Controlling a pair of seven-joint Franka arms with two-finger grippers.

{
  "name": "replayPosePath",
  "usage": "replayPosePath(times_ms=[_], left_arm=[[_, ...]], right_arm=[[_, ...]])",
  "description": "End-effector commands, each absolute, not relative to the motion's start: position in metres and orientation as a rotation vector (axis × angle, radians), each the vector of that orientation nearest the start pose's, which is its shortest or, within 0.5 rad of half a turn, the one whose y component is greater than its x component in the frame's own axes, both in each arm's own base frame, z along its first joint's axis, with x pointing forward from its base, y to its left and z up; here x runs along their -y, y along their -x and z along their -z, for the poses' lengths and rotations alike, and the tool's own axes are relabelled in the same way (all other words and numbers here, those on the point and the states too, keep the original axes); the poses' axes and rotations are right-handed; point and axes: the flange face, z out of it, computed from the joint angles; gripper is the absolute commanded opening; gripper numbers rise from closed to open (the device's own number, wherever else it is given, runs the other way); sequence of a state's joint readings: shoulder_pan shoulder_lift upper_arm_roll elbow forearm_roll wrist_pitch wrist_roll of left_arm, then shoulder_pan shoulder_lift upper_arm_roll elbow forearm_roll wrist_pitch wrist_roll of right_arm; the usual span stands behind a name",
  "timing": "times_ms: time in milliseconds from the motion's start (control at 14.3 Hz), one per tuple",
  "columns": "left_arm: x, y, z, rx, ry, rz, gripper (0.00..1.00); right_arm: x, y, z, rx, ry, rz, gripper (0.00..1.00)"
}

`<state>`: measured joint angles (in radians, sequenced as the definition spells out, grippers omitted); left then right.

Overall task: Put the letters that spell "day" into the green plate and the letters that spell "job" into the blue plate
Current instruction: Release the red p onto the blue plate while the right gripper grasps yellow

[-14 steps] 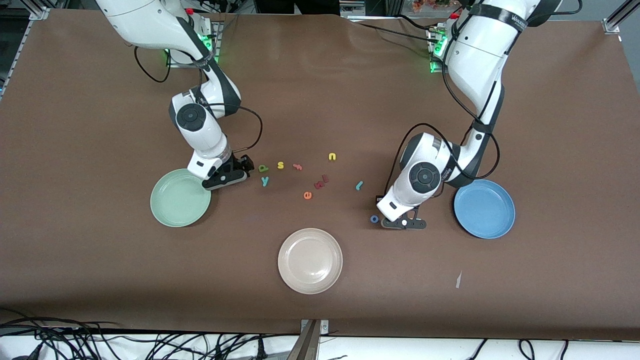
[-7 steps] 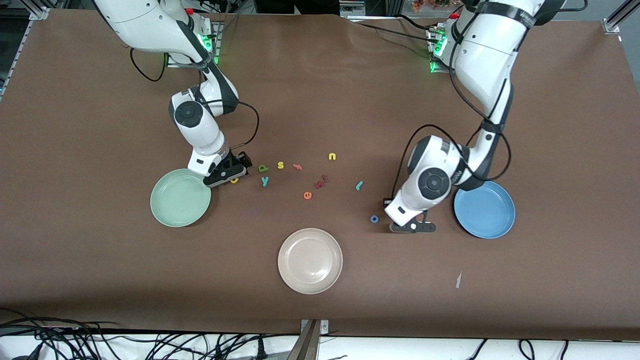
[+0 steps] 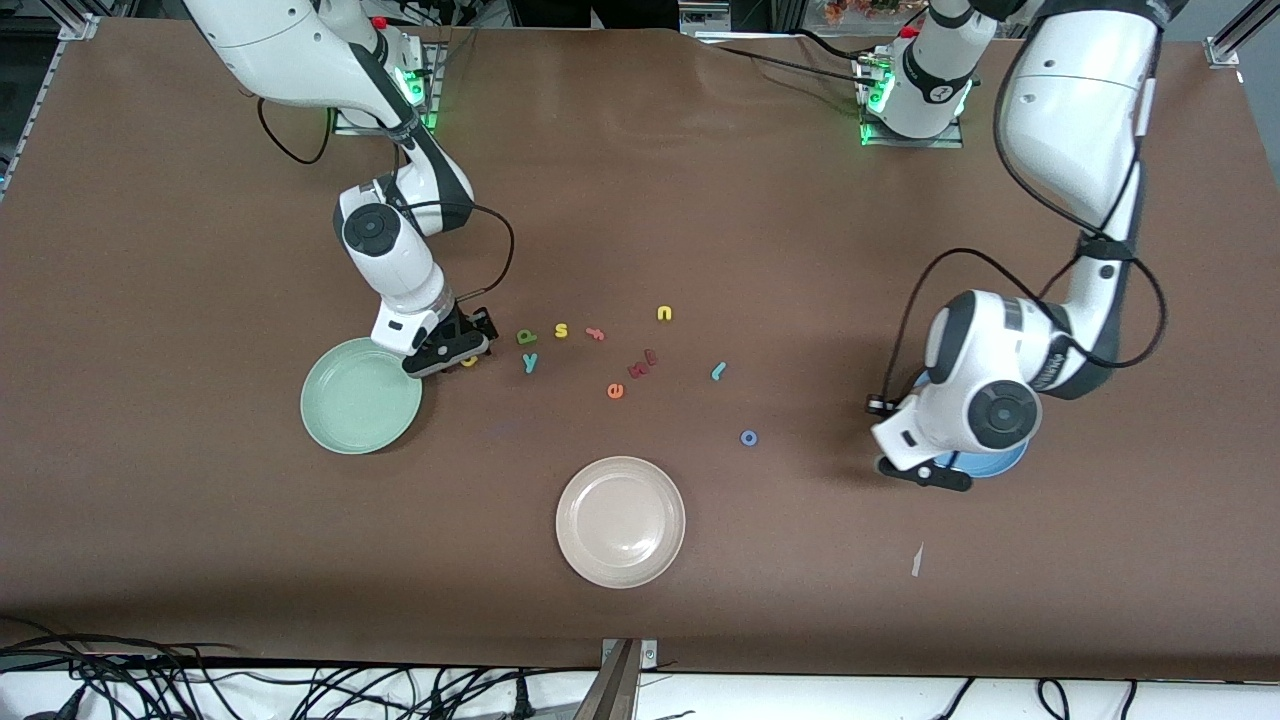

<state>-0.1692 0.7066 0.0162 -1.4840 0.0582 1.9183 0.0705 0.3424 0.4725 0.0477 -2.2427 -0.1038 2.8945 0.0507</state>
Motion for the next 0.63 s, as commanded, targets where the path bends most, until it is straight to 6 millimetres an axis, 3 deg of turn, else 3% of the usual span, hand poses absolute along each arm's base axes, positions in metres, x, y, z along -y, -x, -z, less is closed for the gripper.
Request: replayPosePath(times_ms=[0, 70, 140, 210, 279, 559], left_arm=[[0.073, -0.675, -0.227, -0.565, 2.917, -0.463, 0.00], [0.062, -0.676, -0.224, -0.619, 2.890, -0.478, 0.02], [0.055, -0.676, -0.220, -0.687, 2.859, -0.493, 0.20], [0.050, -0.676, -0.214, -0.748, 2.815, -0.511, 0.81], [0.048, -0.676, -0.214, -0.770, 2.792, -0.512, 1.00], [0.058, -0.680, -0.223, -0.628, 2.893, -0.469, 1.00]], right_arm=[[-0.219, -0.512, -0.172, 0.701, 3.019, 0.296, 0.69], [-0.218, -0.513, -0.172, 0.695, 3.020, 0.298, 0.66], [-0.218, -0.512, -0.172, 0.697, 3.019, 0.295, 0.64], [-0.218, -0.512, -0.172, 0.697, 3.019, 0.295, 0.59], [-0.218, -0.512, -0.172, 0.697, 3.019, 0.293, 0.58], [-0.219, -0.512, -0.173, 0.694, 3.019, 0.295, 0.51]])
